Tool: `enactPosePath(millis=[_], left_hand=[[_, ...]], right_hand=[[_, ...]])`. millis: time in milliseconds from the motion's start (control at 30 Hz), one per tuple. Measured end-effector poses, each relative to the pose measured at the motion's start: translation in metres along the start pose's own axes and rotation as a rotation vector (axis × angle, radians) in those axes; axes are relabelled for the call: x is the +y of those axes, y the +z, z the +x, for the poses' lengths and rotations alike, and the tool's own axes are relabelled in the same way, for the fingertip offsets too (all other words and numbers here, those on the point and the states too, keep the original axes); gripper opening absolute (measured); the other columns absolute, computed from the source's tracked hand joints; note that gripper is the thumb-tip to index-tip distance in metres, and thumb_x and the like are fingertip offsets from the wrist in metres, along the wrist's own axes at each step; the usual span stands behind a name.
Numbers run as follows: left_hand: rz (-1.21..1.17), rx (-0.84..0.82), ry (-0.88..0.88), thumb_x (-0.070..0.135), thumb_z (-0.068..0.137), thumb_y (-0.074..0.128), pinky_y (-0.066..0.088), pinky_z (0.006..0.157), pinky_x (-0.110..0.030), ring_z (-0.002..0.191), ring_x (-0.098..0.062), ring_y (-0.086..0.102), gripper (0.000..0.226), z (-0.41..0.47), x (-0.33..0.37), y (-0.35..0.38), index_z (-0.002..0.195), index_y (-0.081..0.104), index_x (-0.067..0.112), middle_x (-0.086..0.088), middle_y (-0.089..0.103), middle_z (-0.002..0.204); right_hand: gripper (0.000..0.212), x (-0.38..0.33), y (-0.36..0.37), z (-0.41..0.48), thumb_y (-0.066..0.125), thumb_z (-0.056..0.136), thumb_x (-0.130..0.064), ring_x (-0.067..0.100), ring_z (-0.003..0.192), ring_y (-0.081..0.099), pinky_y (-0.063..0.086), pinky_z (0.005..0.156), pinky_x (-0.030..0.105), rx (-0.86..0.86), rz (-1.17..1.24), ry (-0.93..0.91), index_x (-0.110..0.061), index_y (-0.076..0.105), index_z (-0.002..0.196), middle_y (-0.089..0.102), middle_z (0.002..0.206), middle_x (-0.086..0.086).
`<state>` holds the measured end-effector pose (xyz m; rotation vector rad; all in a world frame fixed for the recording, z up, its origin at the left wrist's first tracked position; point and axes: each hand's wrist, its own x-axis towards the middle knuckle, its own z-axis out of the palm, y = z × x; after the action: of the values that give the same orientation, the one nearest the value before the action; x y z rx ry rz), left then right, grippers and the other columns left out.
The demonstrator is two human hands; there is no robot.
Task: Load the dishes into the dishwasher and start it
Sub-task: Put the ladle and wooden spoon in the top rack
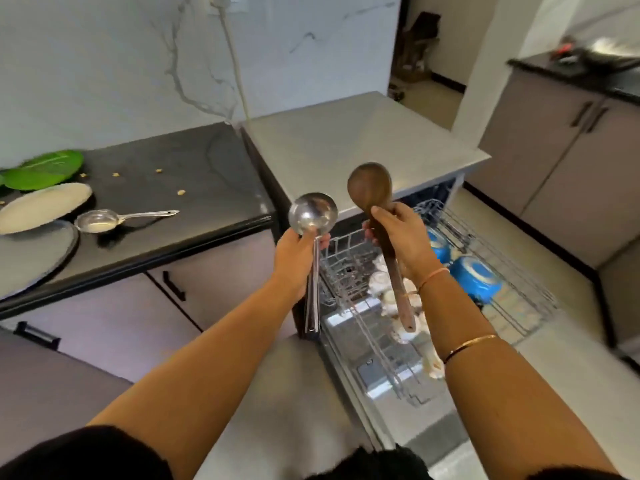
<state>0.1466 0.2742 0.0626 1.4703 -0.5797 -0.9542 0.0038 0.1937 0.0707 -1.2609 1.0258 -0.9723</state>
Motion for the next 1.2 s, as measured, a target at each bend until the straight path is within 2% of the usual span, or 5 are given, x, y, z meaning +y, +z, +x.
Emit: enactPosePath(millis=[300,500,600,833,1200], left_hand=[[0.059,-0.174,0.014,0.002,0.084,0.062,0.054,0.088,-0.043,0.093,-0.029,0.067,0.024,-0.053,-0.022,0.162,0.101,0.062,0.019,-0.012,0.068,0.103],[0.111,-0.169,-0.039,0.022,0.081,0.059,0.052,0.088,-0.053,0.098,-0.035,0.064,0.025,-0.063,-0.055,0.267,0.106,0.062,0.019,-0.015,0.066,0.107],[0.092,-0.174,-0.028,0.016,0.089,0.057,0.051,0.083,-0.042,0.098,-0.032,0.062,0.010,-0.072,-0.058,0.298,0.094,0.060,0.023,-0.012,0.064,0.104],[0.005,-0.135,-0.065,0.003,0.093,0.053,0.052,0.081,-0.035,0.089,-0.016,0.058,0.025,-0.060,-0.062,0.327,0.086,0.055,0.026,0.005,0.058,0.090],[-0.023,-0.211,-0.119,0.002,0.093,0.052,0.052,0.075,-0.027,0.087,-0.011,0.058,0.024,-0.029,-0.085,0.360,0.086,0.055,0.025,0.004,0.059,0.092]], right_hand=[[0.011,0.020,-0.191,-0.015,0.061,0.084,-0.005,0.022,0.072,0.066,0.054,0.062,0.030,0.204,0.038,0.166,-0.012,0.062,0.093,0.068,0.087,0.014],[0.011,0.044,-0.297,-0.011,0.071,0.077,-0.011,0.023,0.072,0.059,0.050,0.074,0.043,0.189,-0.464,0.118,-0.009,0.074,0.087,0.064,0.074,0.009],[0.010,0.046,-0.334,-0.008,0.064,0.083,-0.016,0.025,0.073,0.056,0.041,0.063,0.031,0.290,-0.669,0.139,-0.011,0.071,0.088,0.061,0.074,0.007],[0.019,0.060,-0.378,0.002,0.051,0.088,-0.011,0.025,0.078,0.057,0.043,0.065,0.029,0.456,-0.758,0.189,-0.007,0.067,0.097,0.063,0.084,0.009],[0.020,0.106,-0.403,0.022,0.049,0.093,-0.010,0.018,0.073,0.051,0.035,0.054,0.018,0.545,-0.604,0.268,-0.008,0.067,0.102,0.060,0.084,0.006]])
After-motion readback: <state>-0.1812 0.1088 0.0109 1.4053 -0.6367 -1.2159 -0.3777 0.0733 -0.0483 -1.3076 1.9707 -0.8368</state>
